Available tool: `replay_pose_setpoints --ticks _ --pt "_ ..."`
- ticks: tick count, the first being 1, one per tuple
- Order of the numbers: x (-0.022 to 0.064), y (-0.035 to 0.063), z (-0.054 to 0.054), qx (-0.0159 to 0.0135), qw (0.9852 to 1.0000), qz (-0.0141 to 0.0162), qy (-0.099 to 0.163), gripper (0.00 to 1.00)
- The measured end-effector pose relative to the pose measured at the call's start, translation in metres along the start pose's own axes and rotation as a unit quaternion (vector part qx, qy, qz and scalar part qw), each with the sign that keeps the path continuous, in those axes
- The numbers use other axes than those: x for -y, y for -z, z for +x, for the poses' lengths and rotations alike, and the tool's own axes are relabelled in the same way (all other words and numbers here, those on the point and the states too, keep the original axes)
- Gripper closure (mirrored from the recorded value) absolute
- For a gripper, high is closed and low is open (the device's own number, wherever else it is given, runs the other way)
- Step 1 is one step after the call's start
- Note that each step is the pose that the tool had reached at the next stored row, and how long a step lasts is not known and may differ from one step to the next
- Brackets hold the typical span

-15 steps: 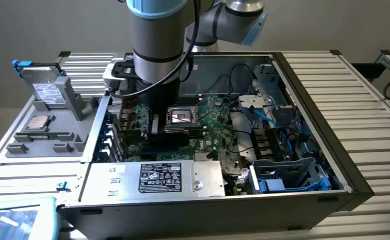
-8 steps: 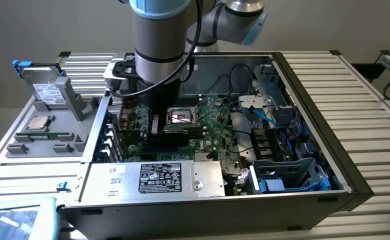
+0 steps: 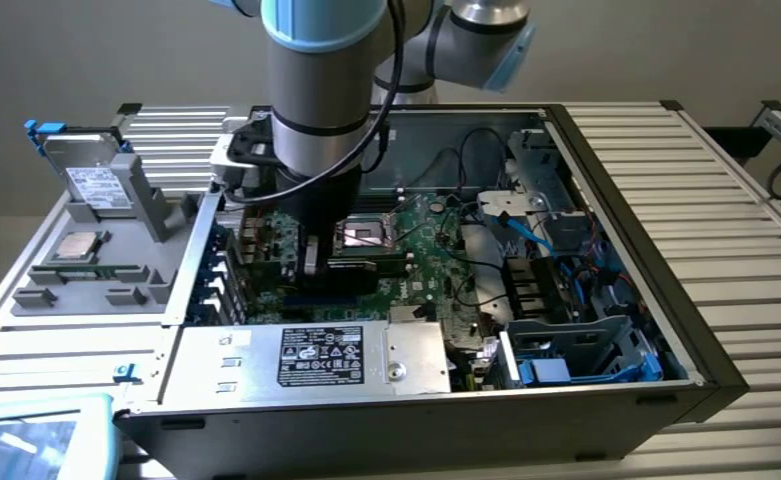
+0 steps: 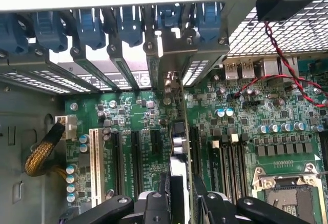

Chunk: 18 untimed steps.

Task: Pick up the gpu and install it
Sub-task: 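Insert the gpu into the slot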

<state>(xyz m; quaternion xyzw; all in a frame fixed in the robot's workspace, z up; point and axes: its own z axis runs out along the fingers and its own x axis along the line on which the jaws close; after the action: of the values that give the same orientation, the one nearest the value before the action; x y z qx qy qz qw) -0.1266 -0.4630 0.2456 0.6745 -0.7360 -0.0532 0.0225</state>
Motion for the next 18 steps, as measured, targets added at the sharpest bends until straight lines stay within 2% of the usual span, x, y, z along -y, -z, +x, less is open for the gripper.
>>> replay_pose_setpoints --ticks 2,3,6,15,18 --pt "0.0 0.0011 0.0 0.0003 1.0 0.0001 0.0 0.72" --pt "-0.0001 0.0037 -0.001 0.0014 1.0 0.0006 0.0 0.72" --pt "-0.0013 0.0139 -0.001 0.0004 1.0 -0.0001 0.0 0.72" --pt "-0.0012 0.0144 0.002 -0.0004 1.0 -0.0005 0.0 0.72" --pt "0.0002 0.0147 0.004 -0.0005 1.0 -0.0016 0.0 0.72"
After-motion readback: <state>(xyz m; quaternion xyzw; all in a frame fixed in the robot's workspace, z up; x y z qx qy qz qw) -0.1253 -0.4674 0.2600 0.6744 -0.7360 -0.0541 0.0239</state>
